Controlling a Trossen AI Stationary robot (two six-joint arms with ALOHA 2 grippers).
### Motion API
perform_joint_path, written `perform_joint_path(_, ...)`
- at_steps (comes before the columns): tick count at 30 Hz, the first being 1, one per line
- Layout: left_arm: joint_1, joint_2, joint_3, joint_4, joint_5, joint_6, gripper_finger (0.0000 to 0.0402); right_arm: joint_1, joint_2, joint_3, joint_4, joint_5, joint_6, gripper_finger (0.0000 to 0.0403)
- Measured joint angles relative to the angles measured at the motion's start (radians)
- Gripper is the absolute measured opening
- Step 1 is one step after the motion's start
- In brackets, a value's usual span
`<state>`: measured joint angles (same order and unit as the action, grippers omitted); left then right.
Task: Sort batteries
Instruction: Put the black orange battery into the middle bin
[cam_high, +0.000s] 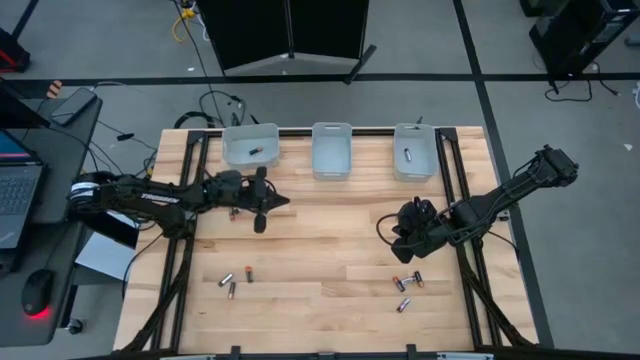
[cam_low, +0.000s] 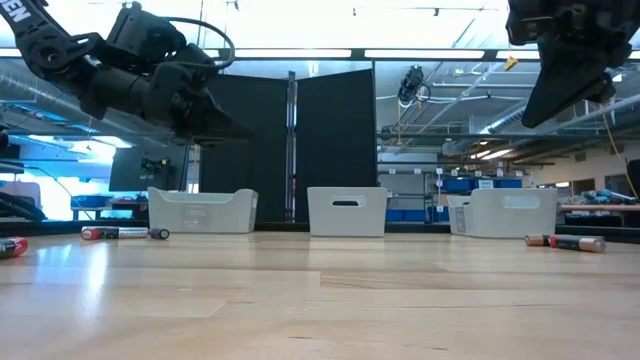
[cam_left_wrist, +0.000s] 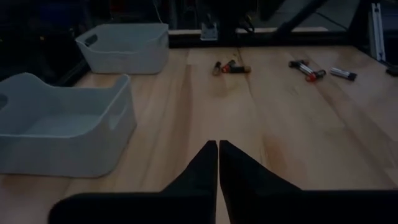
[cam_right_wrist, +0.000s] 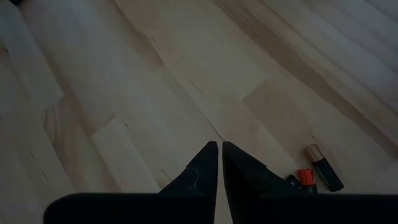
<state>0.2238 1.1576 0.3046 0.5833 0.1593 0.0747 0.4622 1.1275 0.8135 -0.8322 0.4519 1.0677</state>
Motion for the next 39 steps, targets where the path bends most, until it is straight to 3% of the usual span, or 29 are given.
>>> perform_joint_path(9, -0.064, 0.0, 0.009, -0.057, -0.01, -0.033, 0.0015, -0.056, 0.0, 0.0, 0.0, -0.018, -0.085, 0.0031)
perform_joint_path(17, -0.118, 0.0, 0.141, -0.373, -0.1, -0.003, 0.0015, -0.106, 0.0, 0.0, 0.007, -0.053, -0.157, 0.0034)
perform_joint_path(29, -0.19, 0.0, 0.312, -0.772, -0.152, 0.003, 0.0014, -0.126, 0.0, 0.0, 0.007, -0.056, -0.204, 0.0036)
perform_joint_path(34, -0.214, 0.0, 0.322, -0.785, -0.166, 0.003, 0.0014, -0.126, 0.0, 0.0, -0.04, -0.085, -0.151, 0.0037)
perform_joint_path(39, -0.22, 0.0, 0.278, -0.681, -0.167, 0.0, 0.0014, -0.126, 0.043, 0.0, -0.154, -0.125, -0.077, 0.0038)
